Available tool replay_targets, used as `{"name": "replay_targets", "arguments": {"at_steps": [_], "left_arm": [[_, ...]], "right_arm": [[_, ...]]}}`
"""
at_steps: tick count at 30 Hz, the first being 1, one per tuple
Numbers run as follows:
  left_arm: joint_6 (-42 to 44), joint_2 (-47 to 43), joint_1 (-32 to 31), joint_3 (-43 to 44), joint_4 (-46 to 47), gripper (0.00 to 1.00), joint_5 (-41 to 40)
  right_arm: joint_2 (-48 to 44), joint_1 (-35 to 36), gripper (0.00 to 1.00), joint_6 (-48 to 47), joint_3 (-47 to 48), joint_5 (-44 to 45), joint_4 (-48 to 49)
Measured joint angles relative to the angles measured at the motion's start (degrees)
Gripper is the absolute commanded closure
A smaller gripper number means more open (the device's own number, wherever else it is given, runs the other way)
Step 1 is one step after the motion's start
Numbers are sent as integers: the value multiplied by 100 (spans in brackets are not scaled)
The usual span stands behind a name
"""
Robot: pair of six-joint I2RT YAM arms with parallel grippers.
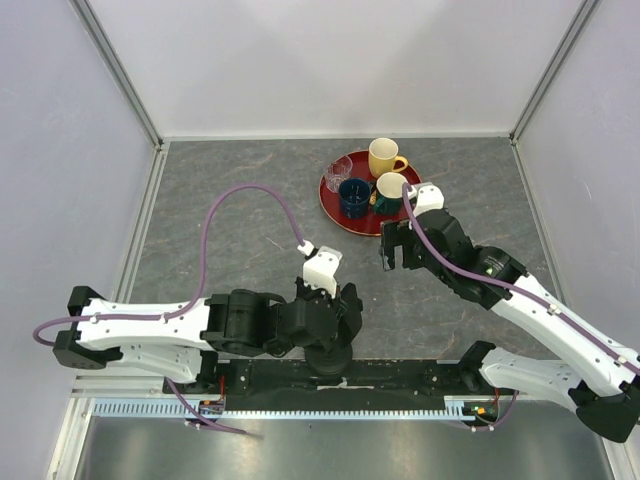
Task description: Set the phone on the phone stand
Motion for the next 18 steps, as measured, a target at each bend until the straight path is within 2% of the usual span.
{"name": "replay_targets", "arguments": {"at_steps": [4,10,14,18], "left_arm": [[138,-122,0,-264,461,98,20],[293,-487,0,-533,527,98,232],[570,-826,0,-855,787,98,509],[1073,-1434,-2,-1449,1357,98,745]], "right_arm": [[0,0,2,7,-105,-59,26],[2,-2,2,70,-334,-461,164],[31,0,2,-52,-498,-1147,332],[-33,-2,3,-450,-732,-2269,610]]}}
